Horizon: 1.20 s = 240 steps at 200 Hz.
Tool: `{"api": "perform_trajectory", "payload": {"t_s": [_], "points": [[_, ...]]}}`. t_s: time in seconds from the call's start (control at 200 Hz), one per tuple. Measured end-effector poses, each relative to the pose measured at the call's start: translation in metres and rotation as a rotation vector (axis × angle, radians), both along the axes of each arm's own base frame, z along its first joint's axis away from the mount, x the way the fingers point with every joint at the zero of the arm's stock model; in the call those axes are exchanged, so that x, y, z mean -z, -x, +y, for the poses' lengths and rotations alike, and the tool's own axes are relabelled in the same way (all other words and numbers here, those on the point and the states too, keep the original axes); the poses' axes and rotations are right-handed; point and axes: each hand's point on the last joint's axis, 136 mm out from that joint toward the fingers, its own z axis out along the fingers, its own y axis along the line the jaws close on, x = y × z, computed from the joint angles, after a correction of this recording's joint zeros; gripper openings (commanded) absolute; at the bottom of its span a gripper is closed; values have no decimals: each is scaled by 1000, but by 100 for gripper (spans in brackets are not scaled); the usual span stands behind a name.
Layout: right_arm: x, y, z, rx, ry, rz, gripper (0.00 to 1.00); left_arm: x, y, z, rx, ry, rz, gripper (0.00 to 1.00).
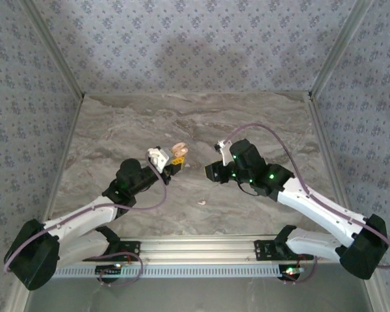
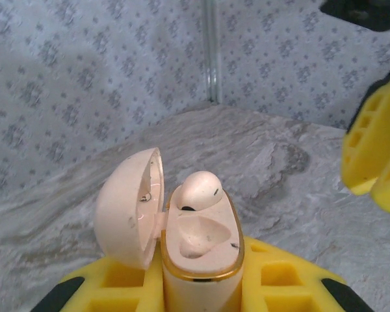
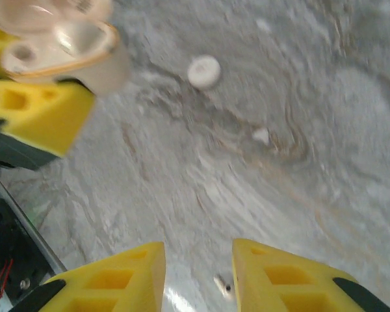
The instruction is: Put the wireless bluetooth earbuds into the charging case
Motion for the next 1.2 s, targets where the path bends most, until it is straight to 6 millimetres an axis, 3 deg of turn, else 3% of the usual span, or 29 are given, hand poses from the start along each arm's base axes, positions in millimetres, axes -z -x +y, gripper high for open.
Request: {"api": "perform_trajectory", "payload": {"t_s": [0.175, 0.36, 0.49, 0.645, 0.874, 1.199], "points": [[50, 17, -6, 122, 61, 314, 36, 12, 1, 21, -74, 11, 48, 13], [104, 49, -6, 237, 96, 583, 39, 21, 5, 37, -131, 22, 71, 13], [134, 62, -2, 279, 146, 701, 40, 23, 7, 45, -161, 31, 74, 13], [163, 64, 6, 311, 183, 775, 40, 23, 7, 50, -180, 30, 73, 13], [186, 59, 16, 324, 207, 815, 37, 24, 8, 51, -181, 26, 76, 13], [186, 41, 30, 312, 204, 816, 33, 17, 9, 54, -185, 39, 56, 13]]}}
